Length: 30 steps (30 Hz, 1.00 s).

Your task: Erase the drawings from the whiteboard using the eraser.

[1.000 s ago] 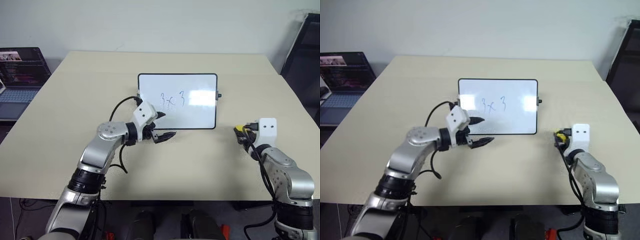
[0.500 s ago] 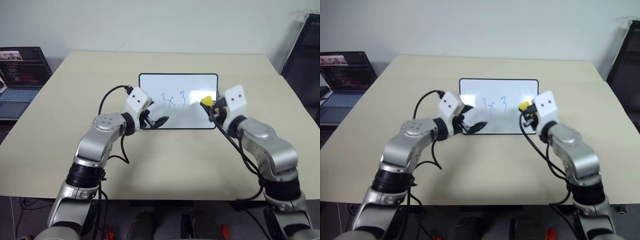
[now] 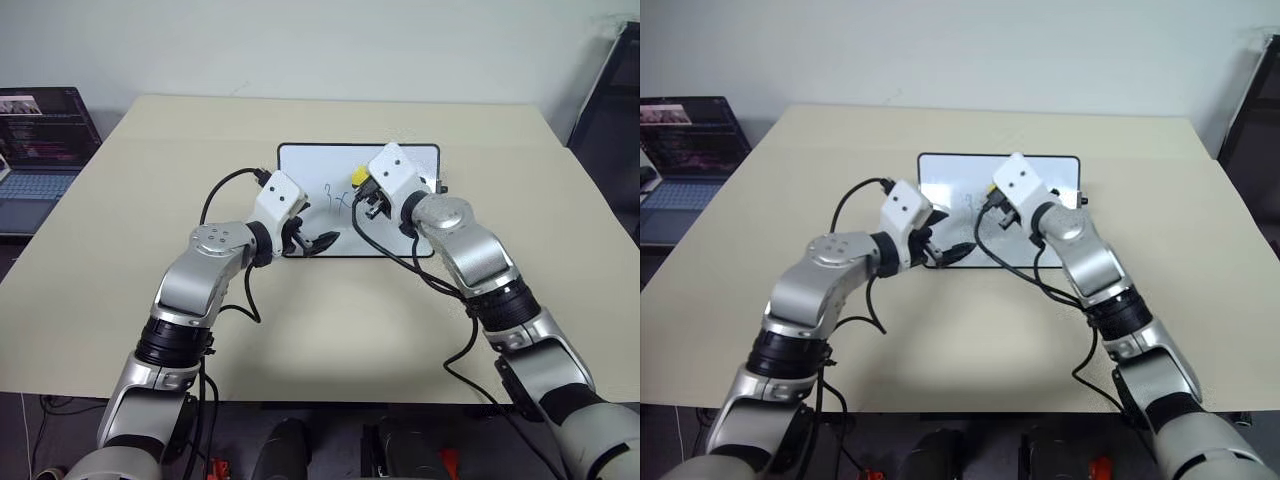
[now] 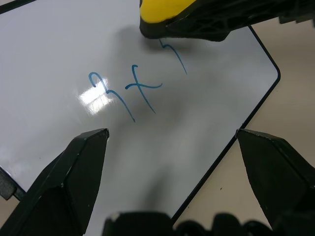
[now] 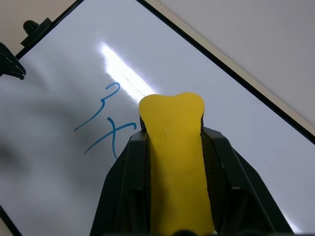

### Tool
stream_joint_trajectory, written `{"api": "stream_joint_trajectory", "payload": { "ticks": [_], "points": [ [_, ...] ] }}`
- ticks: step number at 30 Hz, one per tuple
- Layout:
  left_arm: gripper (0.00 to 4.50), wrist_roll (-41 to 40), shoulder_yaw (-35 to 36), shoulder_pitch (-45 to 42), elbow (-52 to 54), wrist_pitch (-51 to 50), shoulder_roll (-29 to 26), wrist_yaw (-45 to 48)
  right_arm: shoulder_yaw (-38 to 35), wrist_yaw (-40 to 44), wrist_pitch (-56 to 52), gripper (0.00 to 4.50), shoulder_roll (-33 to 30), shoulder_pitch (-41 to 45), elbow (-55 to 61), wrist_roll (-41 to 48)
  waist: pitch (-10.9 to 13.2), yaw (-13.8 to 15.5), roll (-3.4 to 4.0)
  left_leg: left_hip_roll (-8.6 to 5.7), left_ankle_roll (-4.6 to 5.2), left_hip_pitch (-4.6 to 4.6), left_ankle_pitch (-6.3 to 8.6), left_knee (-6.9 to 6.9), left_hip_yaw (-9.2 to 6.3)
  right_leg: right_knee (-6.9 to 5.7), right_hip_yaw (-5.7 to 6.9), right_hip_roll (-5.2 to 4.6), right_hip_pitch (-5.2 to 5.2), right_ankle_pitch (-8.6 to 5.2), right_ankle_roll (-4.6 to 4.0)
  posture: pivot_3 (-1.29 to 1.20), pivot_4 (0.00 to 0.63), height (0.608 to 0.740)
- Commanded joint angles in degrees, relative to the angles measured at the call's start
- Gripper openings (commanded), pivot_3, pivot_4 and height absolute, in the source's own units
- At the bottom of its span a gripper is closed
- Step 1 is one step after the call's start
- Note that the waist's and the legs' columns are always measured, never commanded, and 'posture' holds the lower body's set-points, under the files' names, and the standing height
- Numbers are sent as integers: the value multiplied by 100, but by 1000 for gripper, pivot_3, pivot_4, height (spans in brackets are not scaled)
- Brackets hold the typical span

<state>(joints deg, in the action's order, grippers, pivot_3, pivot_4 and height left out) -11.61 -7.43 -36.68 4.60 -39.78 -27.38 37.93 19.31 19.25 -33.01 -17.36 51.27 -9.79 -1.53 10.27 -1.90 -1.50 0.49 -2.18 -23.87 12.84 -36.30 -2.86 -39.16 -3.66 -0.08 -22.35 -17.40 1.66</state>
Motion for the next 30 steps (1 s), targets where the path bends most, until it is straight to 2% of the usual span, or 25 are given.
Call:
{"api": "stream_joint_trajectory", "payload": {
  "ticks": [1,10,19,25,30],
  "points": [
    [4500,10,-30,11,281,19,-30,18,-74,-2,410,1066,65,286,-346,-258,0,0,0,0,0,1,0,-1,-1,-1,1,0,1,0,0,0,150,740],
    [4500,14,-88,59,354,56,-24,21,-120,13,847,1066,85,445,-1376,-661,0,-12,0,0,0,3,0,-11,0,-17,0,0,1,0,0,0,150,740],
    [4500,-9,-102,14,422,-27,-24,31,-135,473,523,1048,-64,109,-1178,-711,0,-13,0,-4,1,14,0,-68,-7,-83,2,3,8,0,1,0,150,740],
    [4500,-15,-107,27,450,-43,-33,53,225,922,465,1048,-286,-112,-849,-1000,0,-13,0,-3,1,23,-1,-69,-7,-87,2,5,14,2,1,0,150,740],
    [4500,-11,-104,119,451,-8,-62,87,14,487,739,1048,-135,121,-1053,-1154,0,-25,0,-2,1,24,-1,-68,-7,-87,2,5,14,2,1,0,150,740]
  ]
}}
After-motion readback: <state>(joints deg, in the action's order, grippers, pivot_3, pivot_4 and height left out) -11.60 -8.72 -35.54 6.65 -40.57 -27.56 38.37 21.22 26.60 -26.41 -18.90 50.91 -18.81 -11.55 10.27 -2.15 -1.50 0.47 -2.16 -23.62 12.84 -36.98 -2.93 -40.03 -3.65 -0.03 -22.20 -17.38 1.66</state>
